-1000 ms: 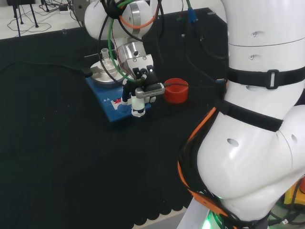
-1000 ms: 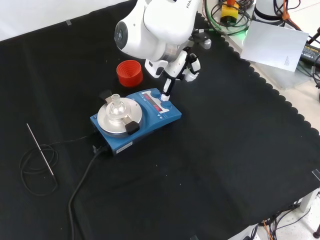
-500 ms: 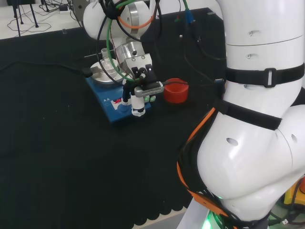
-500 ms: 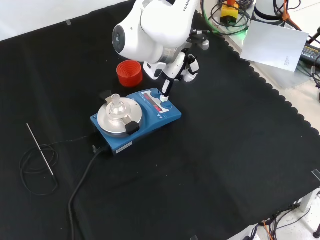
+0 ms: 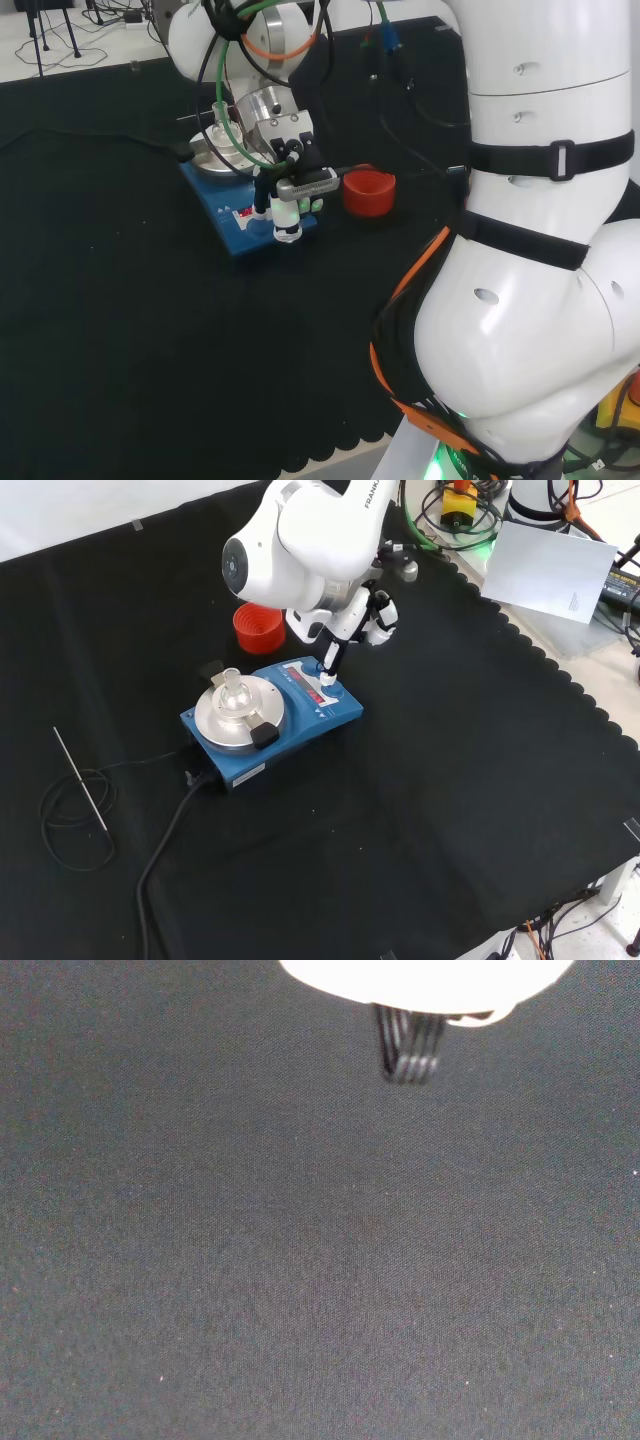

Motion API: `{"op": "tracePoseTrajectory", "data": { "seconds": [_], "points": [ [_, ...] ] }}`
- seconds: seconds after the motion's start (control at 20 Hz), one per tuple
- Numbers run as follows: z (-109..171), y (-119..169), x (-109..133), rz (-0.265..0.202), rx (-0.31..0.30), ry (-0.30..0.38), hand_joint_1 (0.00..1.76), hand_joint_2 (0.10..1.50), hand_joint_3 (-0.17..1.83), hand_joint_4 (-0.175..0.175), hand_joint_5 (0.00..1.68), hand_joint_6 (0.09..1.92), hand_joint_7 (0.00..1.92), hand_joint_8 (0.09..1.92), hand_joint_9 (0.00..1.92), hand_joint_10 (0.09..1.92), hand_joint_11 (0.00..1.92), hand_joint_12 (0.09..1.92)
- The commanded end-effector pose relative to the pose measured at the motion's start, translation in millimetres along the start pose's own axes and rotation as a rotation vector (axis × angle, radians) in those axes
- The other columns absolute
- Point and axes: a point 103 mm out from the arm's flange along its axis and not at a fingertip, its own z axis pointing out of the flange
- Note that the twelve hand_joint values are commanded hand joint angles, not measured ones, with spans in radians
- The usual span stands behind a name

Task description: Turn on the heater.

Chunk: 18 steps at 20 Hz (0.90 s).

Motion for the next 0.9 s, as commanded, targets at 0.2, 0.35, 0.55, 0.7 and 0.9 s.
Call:
{"op": "tracePoseTrajectory", "data": {
  "seconds": [0.2, 0.35, 0.55, 0.7, 0.9],
  "points": [
    [2.3, 0.1, 1.8, 0.008, 0.024, -0.006, 1.46, 0.65, 1.16, -0.006, 0.16, 0.09, 1.6, 1.83, 1.75, 1.72, 1.71, 1.51],
    [2.1, -0.5, 2.5, 0.014, 0.025, -0.009, 1.46, 0.65, 1.17, -0.007, 0.17, 0.09, 1.6, 1.83, 1.75, 1.72, 1.71, 1.51],
    [0.3, -4.0, -0.6, -0.003, -0.003, 0.01, 1.46, 0.65, 1.17, -0.009, 0.18, 0.09, 1.6, 1.83, 1.75, 1.72, 1.71, 1.51],
    [-4.0, -10.6, -2.0, -0.008, -0.01, 0.021, 1.46, 0.65, 1.17, -0.009, 0.18, 0.09, 1.6, 1.83, 1.75, 1.72, 1.71, 1.51],
    [-10.4, -19.2, -5.5, -0.009, -0.028, 0.034, 1.46, 0.65, 1.17, -0.01, 0.18, 0.09, 1.59, 1.83, 1.75, 1.72, 1.71, 1.5]
  ]
}}
